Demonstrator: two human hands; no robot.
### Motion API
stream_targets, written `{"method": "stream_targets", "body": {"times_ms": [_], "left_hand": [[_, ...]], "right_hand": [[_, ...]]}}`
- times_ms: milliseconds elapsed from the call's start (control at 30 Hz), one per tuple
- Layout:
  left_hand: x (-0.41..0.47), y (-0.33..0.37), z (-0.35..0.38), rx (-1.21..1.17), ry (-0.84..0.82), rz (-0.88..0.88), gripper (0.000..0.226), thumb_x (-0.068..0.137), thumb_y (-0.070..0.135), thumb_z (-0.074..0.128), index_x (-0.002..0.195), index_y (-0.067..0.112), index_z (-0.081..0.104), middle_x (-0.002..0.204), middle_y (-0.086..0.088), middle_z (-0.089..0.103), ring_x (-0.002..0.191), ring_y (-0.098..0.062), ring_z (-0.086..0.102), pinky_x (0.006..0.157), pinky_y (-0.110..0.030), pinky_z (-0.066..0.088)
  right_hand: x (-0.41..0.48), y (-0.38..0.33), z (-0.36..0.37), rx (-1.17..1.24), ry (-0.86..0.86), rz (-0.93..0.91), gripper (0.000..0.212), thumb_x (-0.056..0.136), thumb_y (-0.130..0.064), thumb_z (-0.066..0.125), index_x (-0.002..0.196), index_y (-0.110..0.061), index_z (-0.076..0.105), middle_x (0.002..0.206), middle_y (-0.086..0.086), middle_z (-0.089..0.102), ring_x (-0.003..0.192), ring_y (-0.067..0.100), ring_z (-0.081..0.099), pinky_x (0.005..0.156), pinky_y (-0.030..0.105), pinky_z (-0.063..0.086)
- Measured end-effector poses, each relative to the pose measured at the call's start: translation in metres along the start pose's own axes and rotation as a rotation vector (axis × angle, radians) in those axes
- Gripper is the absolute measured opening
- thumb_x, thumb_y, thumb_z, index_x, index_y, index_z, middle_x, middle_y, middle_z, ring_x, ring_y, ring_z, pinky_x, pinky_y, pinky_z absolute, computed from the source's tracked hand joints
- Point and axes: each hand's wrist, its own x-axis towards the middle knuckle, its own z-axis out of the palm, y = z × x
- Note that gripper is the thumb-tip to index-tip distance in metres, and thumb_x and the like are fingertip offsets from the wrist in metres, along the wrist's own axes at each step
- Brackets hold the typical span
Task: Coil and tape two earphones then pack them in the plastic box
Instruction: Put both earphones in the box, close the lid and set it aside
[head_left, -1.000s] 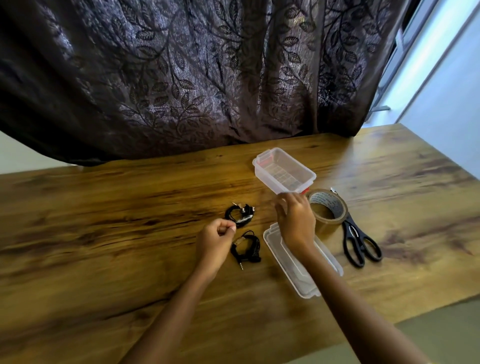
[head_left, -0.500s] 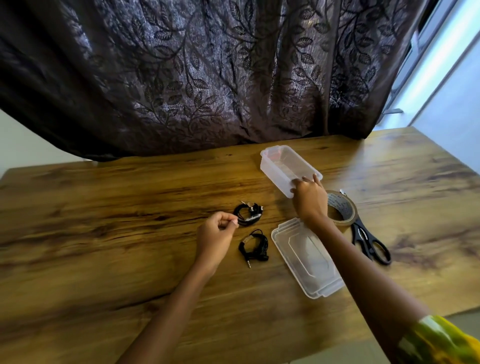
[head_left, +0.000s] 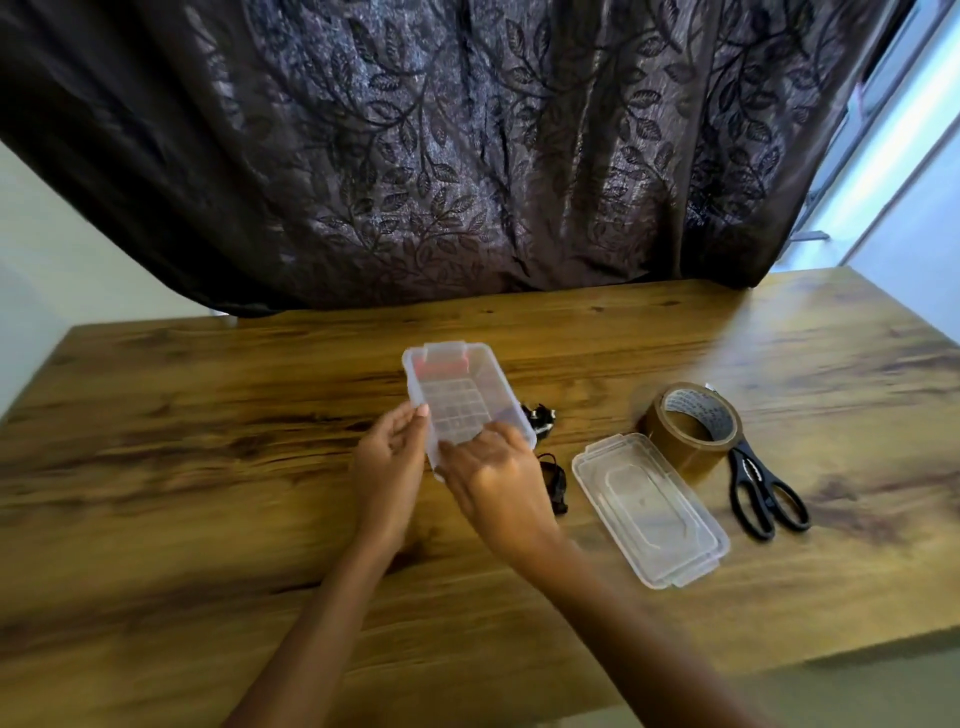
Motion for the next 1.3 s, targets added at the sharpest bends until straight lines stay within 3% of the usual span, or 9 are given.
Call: {"method": "stream_targets", "body": {"times_ms": [167, 267, 467, 567, 733, 867, 1033, 1167, 1300], "left_hand": [[-0.006, -0.017, -0.025, 0.066, -0.018, -0.065, 0.028, 0.089, 0.014, 0.057, 0.115, 0.004, 0.061, 0.104, -0.009, 0.067, 0.082, -0.01, 0.061, 0.062, -0.016, 0.048], [-0.014, -0.026, -0.036, 0.075, -0.026, -0.098, 0.025, 0.09, 0.011, 0.055, 0.114, 0.004, 0.061, 0.09, 0.002, 0.062, 0.073, 0.0, 0.057, 0.052, -0.009, 0.046], [-0.022, -0.043, -0.049, 0.1, -0.064, -0.136, 0.025, 0.09, 0.013, 0.056, 0.114, 0.007, 0.061, 0.093, 0.002, 0.063, 0.076, 0.004, 0.057, 0.051, -0.009, 0.047], [-0.023, -0.047, -0.052, 0.111, -0.077, -0.14, 0.025, 0.09, 0.014, 0.056, 0.114, 0.009, 0.06, 0.092, 0.003, 0.065, 0.076, 0.002, 0.059, 0.051, -0.011, 0.048], [-0.021, -0.048, -0.052, 0.136, -0.092, -0.166, 0.032, 0.089, 0.017, 0.057, 0.12, 0.009, 0.057, 0.109, -0.004, 0.065, 0.09, -0.012, 0.061, 0.064, -0.017, 0.047], [-0.021, -0.048, -0.052, 0.14, -0.093, -0.183, 0.036, 0.088, 0.018, 0.059, 0.123, 0.008, 0.055, 0.113, -0.005, 0.064, 0.095, -0.014, 0.058, 0.065, -0.017, 0.047], [-0.018, -0.048, -0.054, 0.122, -0.103, -0.249, 0.037, 0.086, 0.02, 0.062, 0.122, 0.01, 0.055, 0.114, -0.005, 0.064, 0.102, -0.018, 0.06, 0.077, -0.026, 0.051], [-0.015, -0.047, -0.055, 0.089, -0.12, -0.308, 0.031, 0.085, 0.02, 0.063, 0.114, 0.012, 0.058, 0.098, 0.002, 0.062, 0.09, -0.013, 0.059, 0.067, -0.021, 0.048], [-0.014, -0.047, -0.056, 0.071, -0.128, -0.327, 0.03, 0.084, 0.022, 0.064, 0.112, 0.013, 0.059, 0.094, 0.003, 0.062, 0.087, -0.01, 0.058, 0.071, -0.023, 0.049]], "right_hand": [[-0.02, -0.031, 0.018, 0.057, -0.074, -0.033, 0.015, 0.067, -0.017, 0.078, 0.079, -0.017, 0.07, 0.069, -0.004, 0.071, 0.067, 0.012, 0.066, 0.07, 0.024, 0.05], [-0.031, -0.04, 0.026, 0.054, -0.116, -0.061, 0.019, 0.065, -0.017, 0.08, 0.081, -0.018, 0.07, 0.071, -0.005, 0.072, 0.068, 0.011, 0.066, 0.068, 0.023, 0.051], [-0.047, -0.048, 0.03, 0.07, -0.196, -0.085, 0.019, 0.068, -0.023, 0.078, 0.084, -0.019, 0.07, 0.079, -0.005, 0.073, 0.074, 0.01, 0.068, 0.07, 0.025, 0.056], [-0.045, -0.044, 0.022, 0.147, -0.18, -0.09, 0.026, 0.083, -0.041, 0.058, 0.087, -0.019, 0.07, 0.086, -0.004, 0.073, 0.083, 0.009, 0.067, 0.076, 0.025, 0.054], [-0.016, 0.015, 0.008, 0.331, -0.015, 0.503, 0.028, 0.089, -0.035, 0.054, 0.095, -0.012, 0.068, 0.099, 0.001, 0.067, 0.093, 0.014, 0.058, 0.08, 0.022, 0.046], [0.005, 0.069, 0.011, 0.271, -0.04, 0.766, 0.027, 0.089, -0.025, 0.059, 0.106, -0.005, 0.066, 0.104, 0.012, 0.069, 0.091, 0.022, 0.064, 0.072, 0.026, 0.049], [0.017, 0.098, 0.021, 0.291, -0.157, 0.901, 0.028, 0.087, -0.024, 0.063, 0.1, 0.001, 0.066, 0.097, 0.017, 0.07, 0.085, 0.026, 0.065, 0.072, 0.033, 0.052], [0.017, 0.099, 0.034, 0.269, -0.209, 0.916, 0.032, 0.089, -0.019, 0.061, 0.12, -0.013, 0.06, 0.11, 0.012, 0.067, 0.088, 0.025, 0.065, 0.077, 0.037, 0.056], [0.016, 0.098, 0.044, 0.208, -0.227, 0.869, 0.026, 0.09, -0.019, 0.058, 0.115, -0.019, 0.065, 0.11, 0.009, 0.068, 0.093, 0.024, 0.062, 0.076, 0.039, 0.056]]}}
